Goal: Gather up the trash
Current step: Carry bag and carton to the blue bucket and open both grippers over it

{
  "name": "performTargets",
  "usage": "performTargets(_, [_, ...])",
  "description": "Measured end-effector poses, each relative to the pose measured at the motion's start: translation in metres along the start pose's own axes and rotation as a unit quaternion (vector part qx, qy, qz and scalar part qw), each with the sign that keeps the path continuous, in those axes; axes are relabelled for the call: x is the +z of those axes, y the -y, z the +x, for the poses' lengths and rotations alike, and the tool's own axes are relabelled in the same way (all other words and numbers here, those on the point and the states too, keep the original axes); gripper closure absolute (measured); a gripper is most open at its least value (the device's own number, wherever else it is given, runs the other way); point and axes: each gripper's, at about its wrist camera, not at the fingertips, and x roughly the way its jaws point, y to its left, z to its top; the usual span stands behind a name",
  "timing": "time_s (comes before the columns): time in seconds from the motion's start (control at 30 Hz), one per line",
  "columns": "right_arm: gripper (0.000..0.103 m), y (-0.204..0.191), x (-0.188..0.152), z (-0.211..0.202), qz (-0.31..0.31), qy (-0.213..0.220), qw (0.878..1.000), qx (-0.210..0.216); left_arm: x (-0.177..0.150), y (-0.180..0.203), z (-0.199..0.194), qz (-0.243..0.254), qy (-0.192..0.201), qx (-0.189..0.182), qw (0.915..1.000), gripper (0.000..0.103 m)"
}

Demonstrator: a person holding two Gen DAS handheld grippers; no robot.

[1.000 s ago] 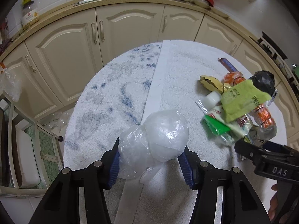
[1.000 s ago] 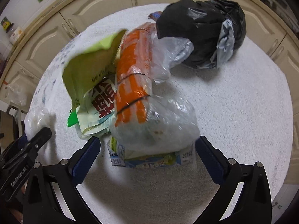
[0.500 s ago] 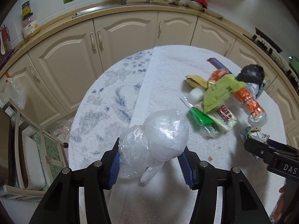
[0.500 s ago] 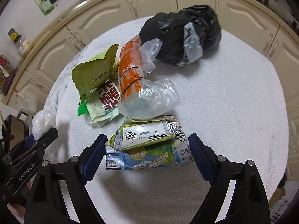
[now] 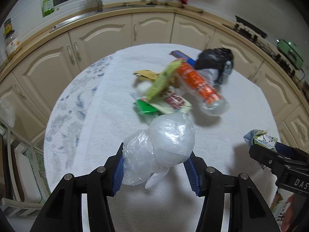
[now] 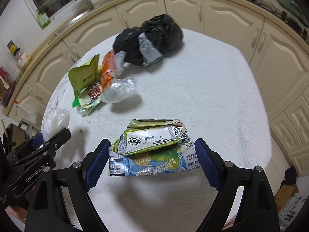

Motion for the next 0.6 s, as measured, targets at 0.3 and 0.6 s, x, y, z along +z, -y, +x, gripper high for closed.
performTargets(0.3, [0.014,0.062,-0.027,-0.031,0.063,0.019,0.997,-0.029,-0.011,0.074,0.001,0.065,-0.01,-0.034,0.9973,0.052])
performTargets(0.6, [0.014,0.134,-0.061,-0.058,0.136,0.032,0.988,-0.058,-0.024,0.162,0.01,0.139,-0.025,-0.078,0.9869,0.051])
